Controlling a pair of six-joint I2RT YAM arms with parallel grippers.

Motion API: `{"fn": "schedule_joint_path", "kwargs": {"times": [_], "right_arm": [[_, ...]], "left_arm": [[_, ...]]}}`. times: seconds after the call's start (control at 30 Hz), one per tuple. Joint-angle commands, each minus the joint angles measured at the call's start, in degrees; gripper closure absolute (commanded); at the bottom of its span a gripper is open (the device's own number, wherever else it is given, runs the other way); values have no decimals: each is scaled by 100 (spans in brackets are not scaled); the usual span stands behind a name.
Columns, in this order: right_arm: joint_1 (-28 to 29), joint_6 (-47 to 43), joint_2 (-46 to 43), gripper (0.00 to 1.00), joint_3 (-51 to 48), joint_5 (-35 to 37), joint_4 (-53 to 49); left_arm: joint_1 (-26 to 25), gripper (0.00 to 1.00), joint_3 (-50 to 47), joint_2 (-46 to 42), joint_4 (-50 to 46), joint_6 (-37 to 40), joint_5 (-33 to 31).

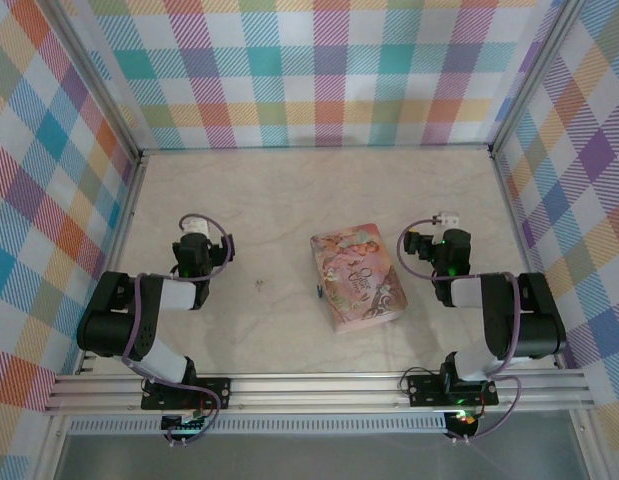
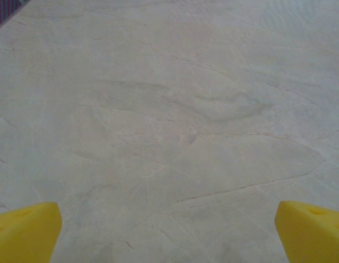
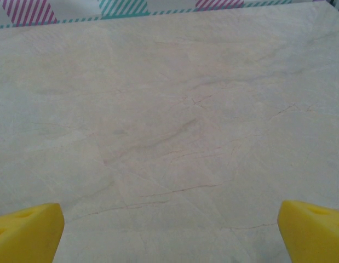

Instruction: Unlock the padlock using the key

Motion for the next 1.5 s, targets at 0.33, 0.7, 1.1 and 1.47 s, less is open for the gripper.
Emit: {"fn": "schedule_joint_path", "kwargs": {"times": [0.33,0.7,1.1,1.47], "right_arm": [[-27,1421,-2463,0,1209,-342,-3448],[-33,4035,-3833,0,1909,-1745,-7244],[1132,5938,-4710,0,1618,-1821,-9447],[2830,7188,-4370,1,994,-1610,-8657]], "left_arm": [[234,0,2028,-1355,-3119,-1462,619],[37,3,4513,424,-5285,-2005,4064],[-1497,10,7414,2664,-7972,-604,4639],[-2167,10,8803,3769,-9278,195,4771]]}}
